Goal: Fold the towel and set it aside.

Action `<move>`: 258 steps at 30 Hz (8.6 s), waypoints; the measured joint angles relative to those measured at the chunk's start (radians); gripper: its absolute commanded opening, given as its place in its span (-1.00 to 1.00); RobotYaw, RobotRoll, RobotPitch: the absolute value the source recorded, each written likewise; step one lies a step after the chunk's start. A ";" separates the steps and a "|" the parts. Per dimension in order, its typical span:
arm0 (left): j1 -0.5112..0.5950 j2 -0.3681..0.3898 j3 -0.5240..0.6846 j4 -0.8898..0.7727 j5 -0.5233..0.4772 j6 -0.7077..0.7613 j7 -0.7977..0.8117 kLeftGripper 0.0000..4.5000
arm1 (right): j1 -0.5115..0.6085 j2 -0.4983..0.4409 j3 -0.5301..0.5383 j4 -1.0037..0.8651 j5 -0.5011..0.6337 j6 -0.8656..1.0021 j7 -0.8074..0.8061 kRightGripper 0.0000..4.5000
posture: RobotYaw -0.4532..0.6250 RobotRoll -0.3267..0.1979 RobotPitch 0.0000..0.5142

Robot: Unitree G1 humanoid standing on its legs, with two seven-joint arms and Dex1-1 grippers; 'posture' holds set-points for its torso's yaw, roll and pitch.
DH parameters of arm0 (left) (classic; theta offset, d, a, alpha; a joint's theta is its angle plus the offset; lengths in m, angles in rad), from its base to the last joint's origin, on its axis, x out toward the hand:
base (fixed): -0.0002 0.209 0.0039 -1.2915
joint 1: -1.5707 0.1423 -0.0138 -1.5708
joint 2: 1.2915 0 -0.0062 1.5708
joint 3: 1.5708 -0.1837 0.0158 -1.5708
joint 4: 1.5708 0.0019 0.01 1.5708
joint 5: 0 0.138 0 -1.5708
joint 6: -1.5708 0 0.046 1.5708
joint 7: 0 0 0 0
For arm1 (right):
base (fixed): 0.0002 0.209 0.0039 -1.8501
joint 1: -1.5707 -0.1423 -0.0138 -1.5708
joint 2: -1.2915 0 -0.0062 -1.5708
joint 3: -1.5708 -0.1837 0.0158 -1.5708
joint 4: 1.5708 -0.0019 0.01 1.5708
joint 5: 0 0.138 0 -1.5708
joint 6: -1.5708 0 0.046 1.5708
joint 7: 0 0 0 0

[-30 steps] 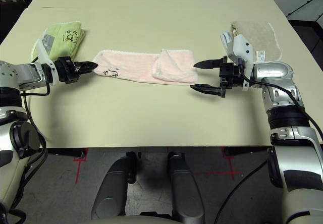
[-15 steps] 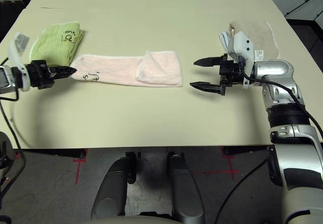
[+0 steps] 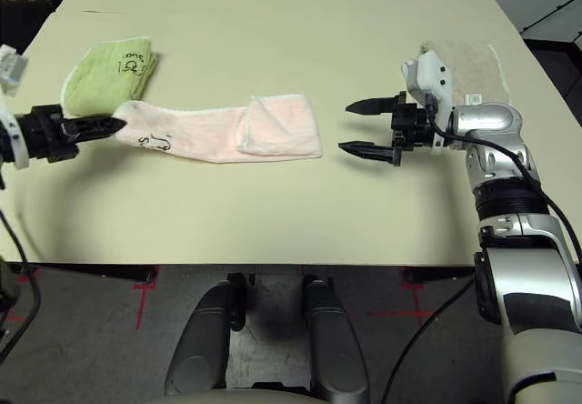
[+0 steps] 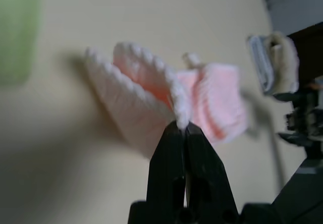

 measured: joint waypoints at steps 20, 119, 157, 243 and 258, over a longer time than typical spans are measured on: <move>-0.257 -0.304 -0.322 0.024 -0.047 -0.141 -0.075 -0.98 | 0.060 -0.011 -0.010 -0.052 0.007 0.014 -0.060 1.00 | -0.01 0.25 -0.19; -0.021 -0.246 -0.528 0.418 0.380 -1.579 -0.812 -0.77 | -0.127 0.141 -0.027 0.101 0.033 -0.017 -0.036 -1.00 | -0.03 0.25 -0.17; -0.089 -0.323 -0.629 0.710 0.603 -1.591 -0.639 -0.98 | -0.079 0.296 -0.002 0.265 -0.093 -0.064 -0.218 -1.00 | -0.01 0.25 -0.07; -0.265 -0.264 -0.464 0.865 0.647 -1.646 -0.696 -0.91 | -0.223 0.187 -0.132 0.166 0.039 0.050 -0.174 -0.90 | -0.02 0.25 -0.14; -0.140 -0.223 -0.451 0.625 0.541 -1.558 -0.838 0.98 | 0.090 -0.040 -0.085 -0.091 0.010 0.051 -0.084 0.99 | -0.06 0.25 -0.15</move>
